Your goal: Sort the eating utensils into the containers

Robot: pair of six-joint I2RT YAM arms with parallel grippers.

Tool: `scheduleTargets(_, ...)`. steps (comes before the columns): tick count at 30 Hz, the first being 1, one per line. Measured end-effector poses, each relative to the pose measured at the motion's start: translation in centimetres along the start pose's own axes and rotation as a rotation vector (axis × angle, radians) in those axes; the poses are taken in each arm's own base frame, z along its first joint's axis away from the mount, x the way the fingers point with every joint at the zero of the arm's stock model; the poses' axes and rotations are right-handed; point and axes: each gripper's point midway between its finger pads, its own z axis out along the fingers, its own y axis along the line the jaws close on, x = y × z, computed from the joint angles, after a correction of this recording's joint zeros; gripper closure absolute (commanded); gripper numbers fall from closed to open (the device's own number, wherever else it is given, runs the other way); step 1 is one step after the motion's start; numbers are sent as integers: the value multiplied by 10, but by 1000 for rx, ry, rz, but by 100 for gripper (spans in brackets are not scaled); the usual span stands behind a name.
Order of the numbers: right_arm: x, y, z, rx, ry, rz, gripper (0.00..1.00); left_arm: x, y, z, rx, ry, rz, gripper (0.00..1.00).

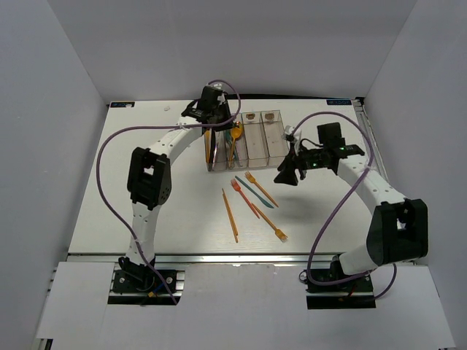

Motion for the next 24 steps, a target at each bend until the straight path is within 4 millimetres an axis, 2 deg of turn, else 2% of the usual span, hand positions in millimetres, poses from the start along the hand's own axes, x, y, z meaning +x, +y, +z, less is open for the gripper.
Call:
scheduleTargets(2,12,3,12,6,65,1,37,7,3,-14,-7,17,-1,81)
scheduleTargets(3,20,4,19,14,104,3,37,12,7,-24,-15,26,-4,85)
scheduleTargets(6,55,7,37,56,242,35,36,23,12,-70,-21,31,-7,87)
scheduleTargets(8,77,8,46,95,331,58,36,25,14,-111,-14,0,-9,83)
scheduleTargets(9,87,6,49,119,371,70,36,27,16,-134,-6,-24,-10,74)
scheduleTargets(12,104,-3,57,191,448,85,37,33,19,-200,19,-110,-25,64)
scheduleTargets(15,113,-15,61,264,488,92,41,48,28,-245,42,-186,-65,62)
scheduleTargets(16,115,-19,63,286,499,95,42,60,33,-257,45,-192,-76,62)
scheduleTargets(19,122,-31,68,336,526,103,43,101,50,-271,47,-187,-152,62)
scheduleTargets(24,126,-43,76,390,537,107,47,186,90,-267,-11,-86,-315,62)
